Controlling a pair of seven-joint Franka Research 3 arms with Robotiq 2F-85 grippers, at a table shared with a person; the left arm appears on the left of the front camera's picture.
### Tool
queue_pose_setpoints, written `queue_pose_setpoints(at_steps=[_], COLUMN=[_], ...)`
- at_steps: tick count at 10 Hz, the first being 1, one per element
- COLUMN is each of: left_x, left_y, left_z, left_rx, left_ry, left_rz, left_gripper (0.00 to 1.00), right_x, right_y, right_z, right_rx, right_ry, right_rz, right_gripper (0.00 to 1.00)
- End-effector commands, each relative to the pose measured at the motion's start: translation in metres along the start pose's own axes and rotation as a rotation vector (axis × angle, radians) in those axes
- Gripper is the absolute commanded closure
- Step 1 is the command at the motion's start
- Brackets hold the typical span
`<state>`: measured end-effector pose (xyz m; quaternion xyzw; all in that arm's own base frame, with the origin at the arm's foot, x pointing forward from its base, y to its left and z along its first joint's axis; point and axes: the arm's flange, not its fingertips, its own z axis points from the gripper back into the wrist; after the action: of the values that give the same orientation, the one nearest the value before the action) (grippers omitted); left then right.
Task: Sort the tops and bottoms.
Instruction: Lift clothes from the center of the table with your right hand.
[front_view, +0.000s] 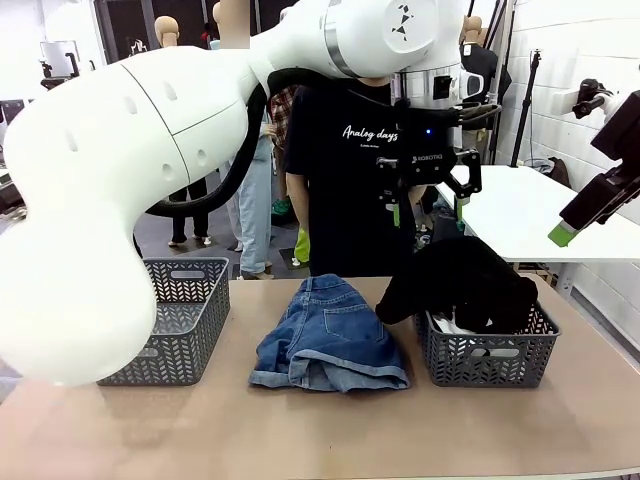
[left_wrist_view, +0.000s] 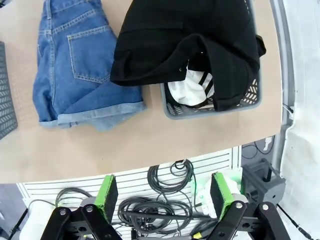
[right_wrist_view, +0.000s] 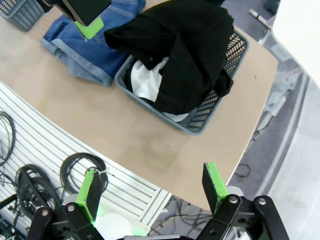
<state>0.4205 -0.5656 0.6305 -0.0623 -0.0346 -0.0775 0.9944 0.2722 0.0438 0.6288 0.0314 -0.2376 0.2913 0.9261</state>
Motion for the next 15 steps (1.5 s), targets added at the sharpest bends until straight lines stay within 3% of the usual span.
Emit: queue_pose_setpoints(at_steps=[1, 2, 3, 5, 6, 7, 9, 11, 13, 15], left_x=[-0.001, 0.0, -0.011, -0.036, -0.055, -0.074, -0.107, -0.164, -0.211, -0.216], left_y=[0.002, 0.0, 0.038, 0.128, 0.179, 0.215, 0.276, 0.34, 0.373, 0.371], left_z=[0.003, 0.0, -0.005, -0.029, -0.043, -0.051, -0.053, -0.05, -0.055, -0.056], left_rx=[0.004, 0.0, -0.043, -0.012, 0.038, 0.055, 0.074, 0.17, 0.199, 0.112], left_ry=[0.001, 0.0, 0.064, 0.083, 0.01, 0.047, -0.08, -0.124, -0.196, -0.281], left_rz=[-0.012, 0.0, 0.041, 0.229, 0.31, 0.277, 0.325, 0.517, 0.651, 0.706], left_gripper=[0.04, 0.04, 0.04, 0.04, 0.04, 0.04, 0.04, 0.04, 0.04, 0.04], right_x=[-0.001, -0.001, -0.001, -0.001, -0.001, -0.001, -0.001, -0.001, -0.001, -0.001], right_y=[0.0, 0.0, 0.0, 0.0, 0.0, 0.0, 0.0, 0.0, 0.0, 0.0], right_z=[-0.001, -0.001, -0.001, -0.001, -0.001, -0.001, -0.001, -0.001, -0.001, -0.001], right_rx=[-0.003, -0.003, -0.003, -0.003, -0.003, -0.003, -0.003, -0.003, -0.003, -0.003], right_ry=[0.013, 0.013, 0.013, 0.013, 0.013, 0.013, 0.013, 0.013, 0.013, 0.013], right_rz=[-0.002, -0.002, -0.002, -0.002, -0.002, -0.002, -0.002, -0.002, -0.002, -0.002], right_gripper=[0.0, 0.0, 0.0, 0.0, 0.0, 0.0, 0.0, 0.0, 0.0, 0.0])
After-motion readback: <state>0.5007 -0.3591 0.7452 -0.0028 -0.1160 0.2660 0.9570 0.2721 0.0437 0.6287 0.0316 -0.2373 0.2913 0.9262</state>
